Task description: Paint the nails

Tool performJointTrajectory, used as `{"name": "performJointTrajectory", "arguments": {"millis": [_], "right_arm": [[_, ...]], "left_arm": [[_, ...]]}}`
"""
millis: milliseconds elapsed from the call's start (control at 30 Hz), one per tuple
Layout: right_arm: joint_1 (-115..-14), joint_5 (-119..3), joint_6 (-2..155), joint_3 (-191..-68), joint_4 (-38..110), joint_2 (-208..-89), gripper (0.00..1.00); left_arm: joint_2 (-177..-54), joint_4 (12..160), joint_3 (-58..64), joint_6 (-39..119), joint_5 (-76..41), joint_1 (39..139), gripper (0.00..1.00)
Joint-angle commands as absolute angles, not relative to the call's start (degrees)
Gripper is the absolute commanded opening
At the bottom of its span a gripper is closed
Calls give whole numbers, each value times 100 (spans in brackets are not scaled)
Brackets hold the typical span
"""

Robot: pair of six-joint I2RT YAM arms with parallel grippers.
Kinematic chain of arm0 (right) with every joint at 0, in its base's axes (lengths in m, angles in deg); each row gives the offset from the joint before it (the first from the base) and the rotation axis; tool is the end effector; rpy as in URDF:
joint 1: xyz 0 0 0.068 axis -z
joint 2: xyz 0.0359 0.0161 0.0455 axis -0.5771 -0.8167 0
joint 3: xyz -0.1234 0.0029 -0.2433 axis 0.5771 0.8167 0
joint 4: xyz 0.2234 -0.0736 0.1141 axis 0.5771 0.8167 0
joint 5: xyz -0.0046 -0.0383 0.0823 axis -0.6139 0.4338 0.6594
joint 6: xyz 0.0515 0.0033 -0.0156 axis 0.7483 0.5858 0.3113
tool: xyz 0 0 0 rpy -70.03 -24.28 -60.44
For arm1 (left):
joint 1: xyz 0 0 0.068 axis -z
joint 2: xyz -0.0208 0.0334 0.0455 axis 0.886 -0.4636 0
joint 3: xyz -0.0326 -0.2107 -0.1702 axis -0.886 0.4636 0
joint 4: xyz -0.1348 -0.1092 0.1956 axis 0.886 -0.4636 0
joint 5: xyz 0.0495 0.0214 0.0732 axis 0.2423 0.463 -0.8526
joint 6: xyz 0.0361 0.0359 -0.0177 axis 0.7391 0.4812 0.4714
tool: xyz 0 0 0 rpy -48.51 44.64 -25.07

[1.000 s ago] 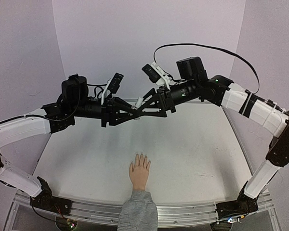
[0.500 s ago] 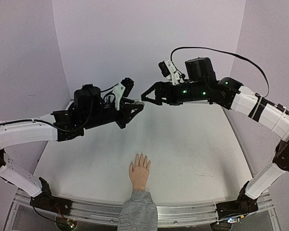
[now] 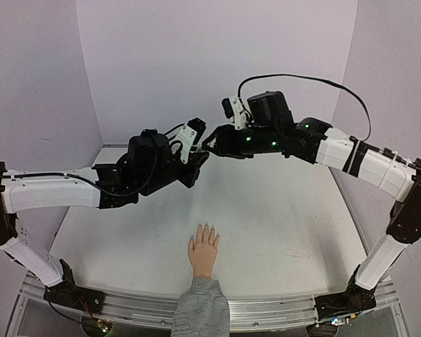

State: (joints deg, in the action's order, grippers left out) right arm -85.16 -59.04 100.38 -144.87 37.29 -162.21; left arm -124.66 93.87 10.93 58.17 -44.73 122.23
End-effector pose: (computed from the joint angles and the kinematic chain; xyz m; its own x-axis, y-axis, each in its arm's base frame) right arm 0.2550 0.3091 0.4071 -0.4831 0.2161 -0.8485 -0.6814 0.5158 0.5193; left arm 0.1866 -0.2979 0.3290 -0.0182 0.2334 -0.9722 0.6604 0.7328 0.1636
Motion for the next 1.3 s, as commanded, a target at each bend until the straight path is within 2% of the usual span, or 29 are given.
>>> {"name": "performJointTrajectory", "arguments": {"millis": [0, 100, 233, 300, 333, 433, 500, 600, 767, 867, 1000, 1033, 1100, 1167, 1233, 1267], "right_arm": [[-8561, -6069, 10057, -14900, 3562, -16410, 38], [-8567, -6014, 9913, -14941, 3562, -16446, 32], [-8564, -5958, 9873, -14993, 3562, -16482, 36], [-8563, -5783, 9871, -15053, 3562, -16547, 34], [-8563, -5733, 9856, -15067, 3562, -16571, 31], [-8567, -5561, 9660, -15064, 3562, -16567, 9], [-8551, -5299, 9402, -15023, 3562, -16482, 0], [-8426, -4188, 8758, -14863, 3558, -16260, 0], [-8284, 164, 7488, -14828, 3553, -16127, 0], [-8280, 970, 7665, -14958, 3562, -16299, 0], [-8285, 585, 7559, -14717, 3562, -16176, 0], [-8280, 382, 7515, -14645, 3562, -16099, 5], [-8274, -139, 7488, -14505, 3562, -15950, 41], [-8272, -767, 7532, -14381, 3562, -15800, 56], [-8266, -1779, 7723, -14270, 3691, -15650, 89], [-8251, -2323, 7839, -14180, 3713, -15560, 97]], "left_arm": [[-12463, 9696, 733, 5836, -4712, 12276, 0], [-12430, 9690, 772, 5822, -4621, 12276, 0], [-12387, 9681, 850, 5783, -4571, 12276, 0], [-12377, 9682, 862, 5769, -4545, 12271, 0], [-12367, 9681, 860, 5763, -4500, 12275, 0], [-12289, 9681, 902, 5745, -4170, 12275, 0], [-12170, 9667, 970, 5734, -3886, 12264, 0], [-11843, 9612, 1155, 5573, -2754, 12114, 0], [-11513, 9627, 1179, 4144, 1500, 10874, 0], [-11582, 9624, 1020, 3771, 3070, 10698, 0], [-11420, 9620, 1185, 3763, 2852, 10664, 0], [-11359, 9624, 1247, 3826, 2634, 10660, 0], [-11278, 9607, 1364, 3984, 2007, 10666, 0], [-11227, 9573, 1453, 4083, 1333, 10663, 0], [-11200, 9562, 1531, 4231, 631, 10667, 0], [-11201, 9554, 1563, 4316, 259, 10667, 0]]}}
